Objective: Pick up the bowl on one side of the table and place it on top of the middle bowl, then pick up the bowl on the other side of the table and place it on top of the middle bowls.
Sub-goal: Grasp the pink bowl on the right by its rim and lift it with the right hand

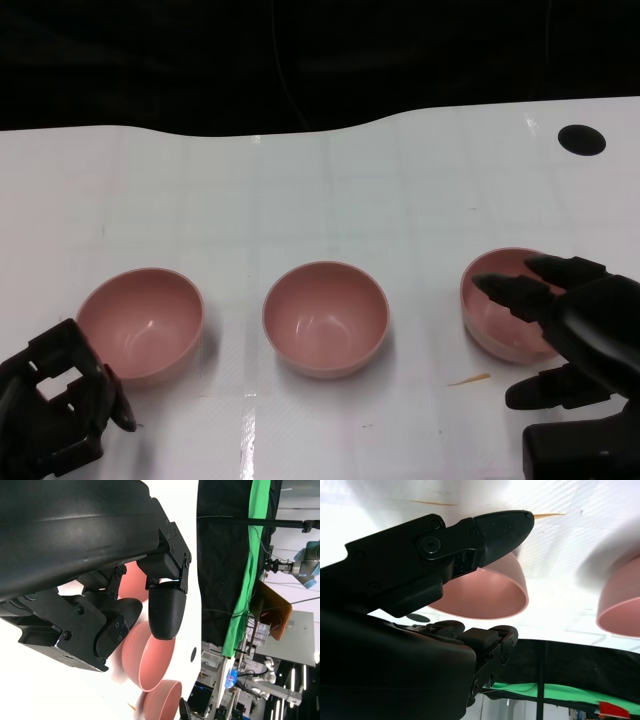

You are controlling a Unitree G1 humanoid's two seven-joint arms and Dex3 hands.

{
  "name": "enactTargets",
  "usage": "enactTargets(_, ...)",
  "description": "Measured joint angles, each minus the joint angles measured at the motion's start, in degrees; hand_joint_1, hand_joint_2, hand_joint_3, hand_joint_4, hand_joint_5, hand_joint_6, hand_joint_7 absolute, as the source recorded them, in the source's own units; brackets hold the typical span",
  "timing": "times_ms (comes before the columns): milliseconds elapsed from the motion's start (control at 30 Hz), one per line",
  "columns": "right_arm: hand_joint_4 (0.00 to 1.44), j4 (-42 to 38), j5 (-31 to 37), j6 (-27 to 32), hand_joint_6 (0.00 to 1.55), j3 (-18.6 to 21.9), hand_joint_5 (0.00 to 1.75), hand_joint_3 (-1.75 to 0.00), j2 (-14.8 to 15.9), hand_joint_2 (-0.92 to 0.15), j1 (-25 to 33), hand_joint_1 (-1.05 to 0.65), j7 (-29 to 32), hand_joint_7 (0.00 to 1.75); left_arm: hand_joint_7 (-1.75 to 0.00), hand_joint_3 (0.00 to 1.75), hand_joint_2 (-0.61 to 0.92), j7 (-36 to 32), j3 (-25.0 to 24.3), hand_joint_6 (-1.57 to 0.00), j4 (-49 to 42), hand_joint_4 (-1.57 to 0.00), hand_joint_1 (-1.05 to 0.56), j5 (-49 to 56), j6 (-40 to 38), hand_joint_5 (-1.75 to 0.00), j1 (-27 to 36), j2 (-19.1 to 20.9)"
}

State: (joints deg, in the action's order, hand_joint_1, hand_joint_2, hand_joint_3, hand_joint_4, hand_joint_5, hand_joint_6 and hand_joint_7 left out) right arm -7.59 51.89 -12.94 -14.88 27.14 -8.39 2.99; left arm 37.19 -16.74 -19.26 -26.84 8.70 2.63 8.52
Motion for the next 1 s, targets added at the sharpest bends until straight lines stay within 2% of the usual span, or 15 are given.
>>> enactTargets(100,0.33,-0.9,0.0,0.3,0.38,-0.5,0.01,-0.15,0.0,-0.92,-0.1,-0.99,0.0,0.01,-1.62,1.23,0.52,0.1,0.0,-0.70,0.0,-0.78,-0.04,0.0,0.0,-1.75,0.0,0.0)
enactTargets(400,0.35,-10.3,0.2,0.6,0.40,-4.4,0.02,-0.14,-0.2,-0.92,-3.0,-0.96,1.0,0.02,-1.61,1.21,0.55,0.8,-0.1,-0.71,-0.1,-0.79,-0.04,-0.4,0.0,-1.75,0.0,0.0)
enactTargets(667,0.42,-18.8,-0.2,-1.4,0.47,-7.2,0.03,-0.12,-0.9,-0.92,-6.9,-0.83,5.7,0.03,-1.61,1.20,0.56,0.9,-0.1,-0.71,-0.1,-0.78,-0.03,-0.5,0.0,-1.75,0.0,0.0)
enactTargets(767,0.58,-22.5,-0.6,-3.6,0.57,-7.9,0.06,-0.11,-1.4,-0.92,-7.8,-0.63,10.2,0.04,-1.61,1.19,0.54,0.9,0.0,-0.70,-0.1,-0.78,-0.05,-0.5,0.1,-1.75,-0.1,0.0)
enactTargets(833,0.83,-25.8,-1.2,-6.0,0.73,-8.1,0.11,-0.10,-1.8,-0.92,-8.5,-0.38,14.6,0.07,-1.60,1.19,0.54,0.9,0.0,-0.71,0.0,-0.77,-0.05,-0.5,0.1,-1.75,-0.1,-0.1)
enactTargets(867,0.92,-27.3,-1.6,-7.3,0.79,-8.2,0.14,-0.11,-2.0,-0.92,-9.0,-0.31,16.6,0.08,-1.60,1.19,0.54,0.9,0.0,-0.71,0.0,-0.77,-0.05,-0.5,0.1,-1.75,0.0,-0.1)
enactTargets(900,1.02,-29.1,-2.1,-8.9,0.96,-8.3,0.39,-0.14,-2.2,-0.92,-9.5,-0.22,18.7,0.09,-1.60,1.19,0.54,0.9,0.0,-0.71,0.0,-0.77,-0.05,-0.5,0.1,-1.75,0.0,-0.2)
enactTargets(933,1.03,-31.2,-2.7,-11.0,1.17,-8.3,0.87,-0.19,-2.4,-0.92,-10.1,-0.13,21.1,0.11,-1.60,1.19,0.54,0.9,0.0,-0.71,0.0,-0.77,-0.05,-0.5,0.1,-1.75,-0.1,-0.4)
enactTargets(967,1.02,-33.2,-3.3,-13.4,1.24,-8.3,1.05,-0.20,-2.6,-0.92,-10.9,-0.09,23.6,0.11,-1.60,1.19,0.54,0.9,0.0,-0.71,0.1,-0.77,-0.05,-0.6,0.1,-1.75,0.0,-0.5)
enactTargets(1000,0.92,-34.9,-4.0,-15.1,1.24,-8.3,1.38,-0.28,-2.8,-0.91,-11.5,-0.08,25.0,0.33,-1.60,1.19,0.54,0.9,0.0,-0.71,0.1,-0.77,-0.05,-0.6,0.1,-1.75,-0.1,-0.7)
